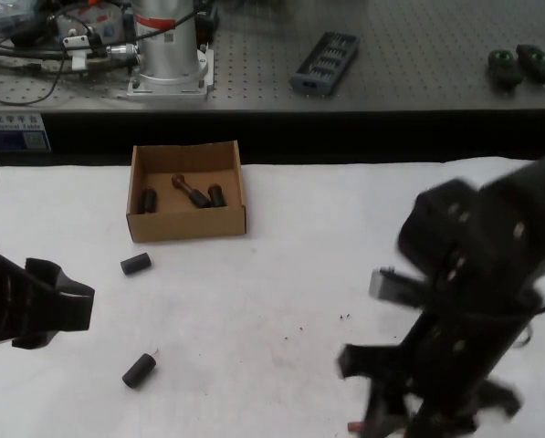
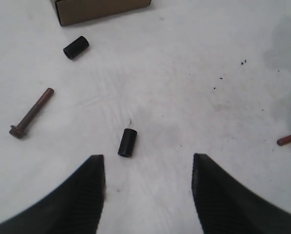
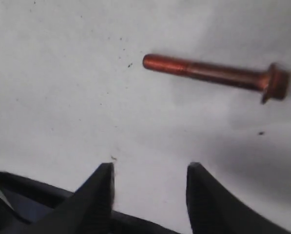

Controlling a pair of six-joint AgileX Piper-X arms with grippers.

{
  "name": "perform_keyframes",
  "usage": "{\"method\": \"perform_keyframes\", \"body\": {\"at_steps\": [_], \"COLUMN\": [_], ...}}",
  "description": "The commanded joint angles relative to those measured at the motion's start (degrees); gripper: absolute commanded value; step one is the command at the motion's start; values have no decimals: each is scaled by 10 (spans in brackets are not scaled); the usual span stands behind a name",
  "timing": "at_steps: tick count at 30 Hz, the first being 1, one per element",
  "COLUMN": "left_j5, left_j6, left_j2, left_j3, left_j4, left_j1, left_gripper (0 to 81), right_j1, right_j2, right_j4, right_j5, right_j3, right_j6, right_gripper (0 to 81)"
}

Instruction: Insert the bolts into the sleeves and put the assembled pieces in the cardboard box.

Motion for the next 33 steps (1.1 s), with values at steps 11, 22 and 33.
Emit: {"method": "perform_keyframes", "body": {"at_steps": [11, 22, 33], "left_j5": [-6, -6, -6], "left_j6": [10, 13, 13], "left_j2": [-32, -54, -54], "left_j3": [-4, -4, -4], "left_j4": [-2, -3, -3], "left_j1": [-3, -3, -3], "left_gripper": [401, 401, 401], "right_j1": [37, 32, -2], "right_j2": [-10, -10, -19], "right_j4": [-274, -177, -130], "right_j5": [126, 144, 154], "right_j3": [26, 28, 47], "right_j6": [518, 471, 409], "right_gripper": [358, 358, 358]}}
